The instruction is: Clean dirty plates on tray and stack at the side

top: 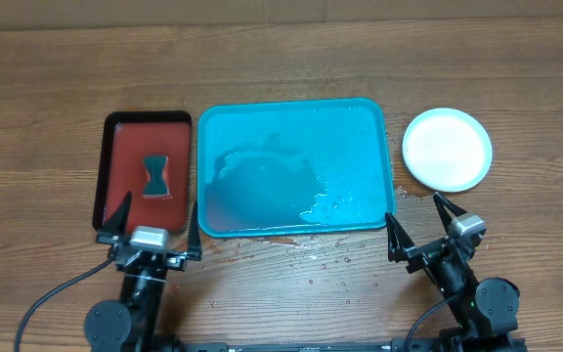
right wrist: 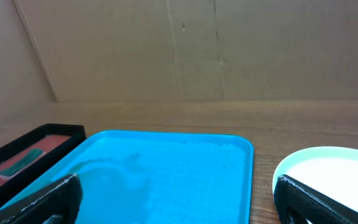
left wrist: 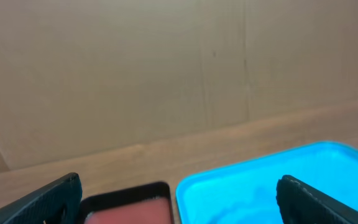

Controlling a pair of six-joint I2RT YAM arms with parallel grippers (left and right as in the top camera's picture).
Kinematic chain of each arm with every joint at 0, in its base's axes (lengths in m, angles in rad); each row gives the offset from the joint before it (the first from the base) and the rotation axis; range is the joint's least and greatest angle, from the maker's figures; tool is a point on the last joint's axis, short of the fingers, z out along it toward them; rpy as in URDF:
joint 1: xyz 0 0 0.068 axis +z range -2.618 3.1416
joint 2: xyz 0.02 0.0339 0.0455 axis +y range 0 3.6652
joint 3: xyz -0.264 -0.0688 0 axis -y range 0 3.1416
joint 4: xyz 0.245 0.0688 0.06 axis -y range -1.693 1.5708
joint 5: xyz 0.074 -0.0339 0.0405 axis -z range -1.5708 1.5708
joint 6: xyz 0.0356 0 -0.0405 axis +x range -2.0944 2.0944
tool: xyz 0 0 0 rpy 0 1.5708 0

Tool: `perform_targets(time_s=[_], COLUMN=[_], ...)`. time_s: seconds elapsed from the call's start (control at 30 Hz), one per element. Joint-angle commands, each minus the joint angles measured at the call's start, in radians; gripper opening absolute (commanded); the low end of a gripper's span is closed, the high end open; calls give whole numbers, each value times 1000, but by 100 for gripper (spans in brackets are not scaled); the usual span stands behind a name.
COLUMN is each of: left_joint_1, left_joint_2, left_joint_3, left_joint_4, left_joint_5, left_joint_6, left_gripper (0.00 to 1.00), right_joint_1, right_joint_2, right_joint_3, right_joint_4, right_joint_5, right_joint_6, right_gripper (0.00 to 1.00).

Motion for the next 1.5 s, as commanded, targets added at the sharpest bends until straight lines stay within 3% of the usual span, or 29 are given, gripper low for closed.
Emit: perform_targets(time_s=[0.0,0.3,1.47], left_joint_1=[-11,-11,-11], left_joint_2=[-22,-49,-48], left_joint_3=[-75,-217,-219], left_joint_4=[18,40,45], left_joint_5=[-7,-6,-7], left_joint_6=[95,111,110], left_gripper=[100,100,100], right_joint_1=[-7,-7,-7], right_joint_2=[-12,-12,-12], right_joint_3=[-11,-11,-11], right_joint_4=[6,6,6], right_joint_5=[-5,-5,-5], right_joint_6=[-1,-1,-1], right_gripper=[100,100,100])
